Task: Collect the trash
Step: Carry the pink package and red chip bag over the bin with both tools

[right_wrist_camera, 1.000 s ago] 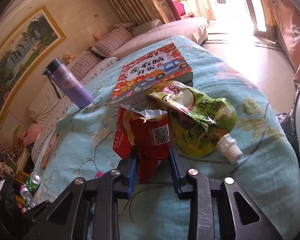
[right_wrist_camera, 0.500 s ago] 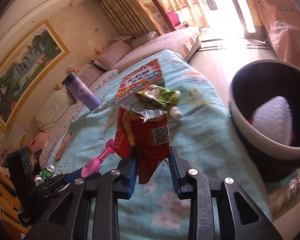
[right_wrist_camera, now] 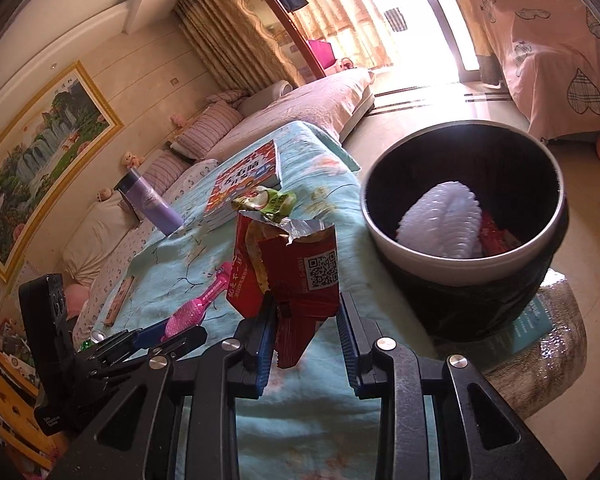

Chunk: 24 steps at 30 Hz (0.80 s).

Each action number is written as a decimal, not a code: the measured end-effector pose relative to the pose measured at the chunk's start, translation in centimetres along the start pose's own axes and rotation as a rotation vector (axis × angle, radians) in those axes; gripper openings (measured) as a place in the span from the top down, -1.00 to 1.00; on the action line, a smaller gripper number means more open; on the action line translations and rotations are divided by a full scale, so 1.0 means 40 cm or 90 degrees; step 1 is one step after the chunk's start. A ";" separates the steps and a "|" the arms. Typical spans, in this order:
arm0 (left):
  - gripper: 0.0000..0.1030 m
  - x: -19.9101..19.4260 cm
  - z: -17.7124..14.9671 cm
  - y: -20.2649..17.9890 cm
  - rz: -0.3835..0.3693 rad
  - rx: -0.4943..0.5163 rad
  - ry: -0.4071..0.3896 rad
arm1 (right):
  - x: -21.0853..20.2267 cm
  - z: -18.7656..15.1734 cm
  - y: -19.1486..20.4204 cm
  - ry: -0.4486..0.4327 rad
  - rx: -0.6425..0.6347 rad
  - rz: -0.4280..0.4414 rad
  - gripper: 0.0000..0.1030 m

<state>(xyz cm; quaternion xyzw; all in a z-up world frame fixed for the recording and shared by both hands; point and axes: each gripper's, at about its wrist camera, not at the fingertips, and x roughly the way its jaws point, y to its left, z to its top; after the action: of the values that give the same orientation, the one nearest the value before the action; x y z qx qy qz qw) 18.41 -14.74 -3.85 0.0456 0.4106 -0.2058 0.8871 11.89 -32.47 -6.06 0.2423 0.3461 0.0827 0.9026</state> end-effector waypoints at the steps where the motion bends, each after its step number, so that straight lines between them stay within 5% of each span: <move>1: 0.07 0.001 0.004 -0.007 -0.001 0.002 0.000 | -0.006 0.001 -0.006 -0.003 0.002 -0.001 0.42; 24: 0.07 0.011 0.081 -0.136 -0.015 0.052 -0.019 | -0.103 0.046 -0.113 -0.051 0.020 -0.037 0.42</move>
<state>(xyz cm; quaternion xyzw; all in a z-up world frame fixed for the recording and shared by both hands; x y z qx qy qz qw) 18.77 -20.64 -1.57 0.0738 0.3893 -0.2334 0.8880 9.97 -38.41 -4.71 0.2493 0.3175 0.0415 0.9140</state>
